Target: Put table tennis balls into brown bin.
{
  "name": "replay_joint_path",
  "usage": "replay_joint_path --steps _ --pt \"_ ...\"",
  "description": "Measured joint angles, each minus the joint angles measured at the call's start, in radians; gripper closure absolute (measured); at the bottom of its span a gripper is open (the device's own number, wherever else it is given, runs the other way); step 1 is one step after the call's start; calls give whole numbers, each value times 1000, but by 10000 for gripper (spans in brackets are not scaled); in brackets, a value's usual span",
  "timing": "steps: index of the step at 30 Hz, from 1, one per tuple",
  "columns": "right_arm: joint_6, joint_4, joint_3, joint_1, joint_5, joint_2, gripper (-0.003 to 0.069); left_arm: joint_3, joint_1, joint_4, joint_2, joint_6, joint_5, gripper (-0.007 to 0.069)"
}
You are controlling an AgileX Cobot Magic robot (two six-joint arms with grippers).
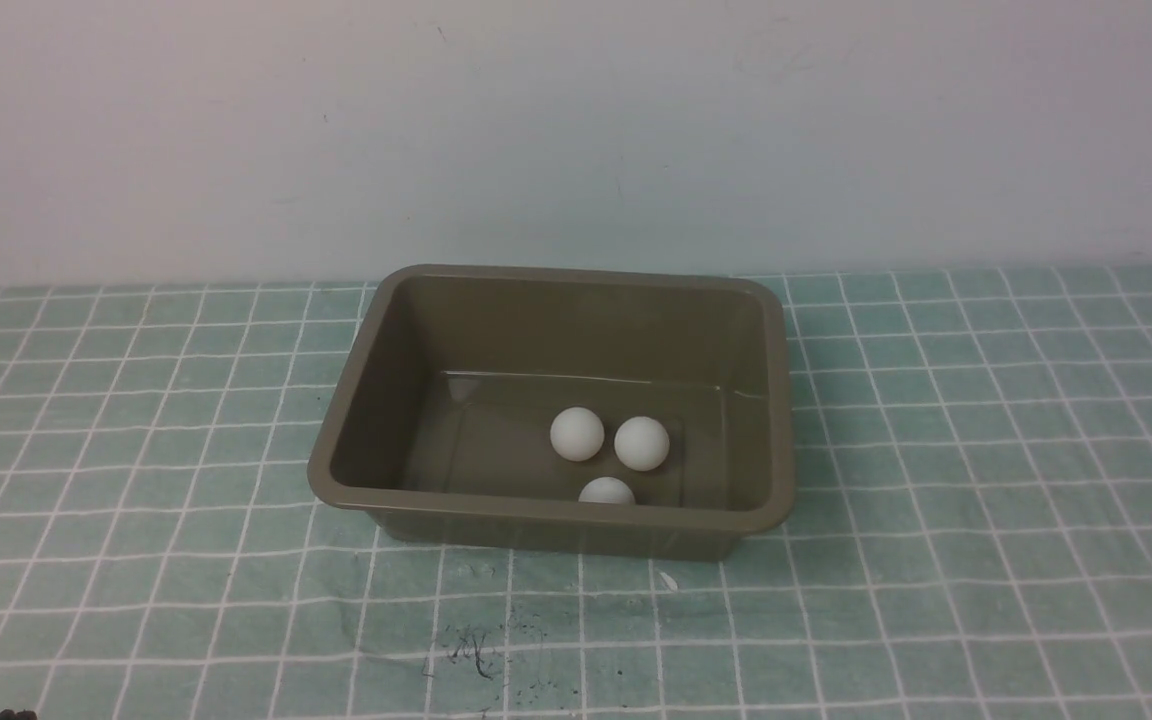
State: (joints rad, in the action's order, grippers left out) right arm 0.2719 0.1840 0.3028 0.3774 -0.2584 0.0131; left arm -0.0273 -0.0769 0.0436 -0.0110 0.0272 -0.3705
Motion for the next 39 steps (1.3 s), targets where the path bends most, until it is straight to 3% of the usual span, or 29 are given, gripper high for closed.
replay_joint_path --steps 2,8,10,17,20,39 --pt "-147 -129 -39 0 7 0 672 0 0 0 0 0 0 629" --pt "-342 -305 -120 -2 9 0 672 0 1 1 0 0 0 629" --pt "-357 -310 -150 -25 6 0 672 0 1 2 0 0 0 629" --pt "-359 -313 -318 -347 -158 -1 672 0 1 3 0 0 -1 629" --pt "-359 -317 -319 -398 -148 -1 672 0 1 3 0 0 -1 629" --pt "-359 -317 -320 -407 -147 -1 672 0 1 3 0 0 -1 629"
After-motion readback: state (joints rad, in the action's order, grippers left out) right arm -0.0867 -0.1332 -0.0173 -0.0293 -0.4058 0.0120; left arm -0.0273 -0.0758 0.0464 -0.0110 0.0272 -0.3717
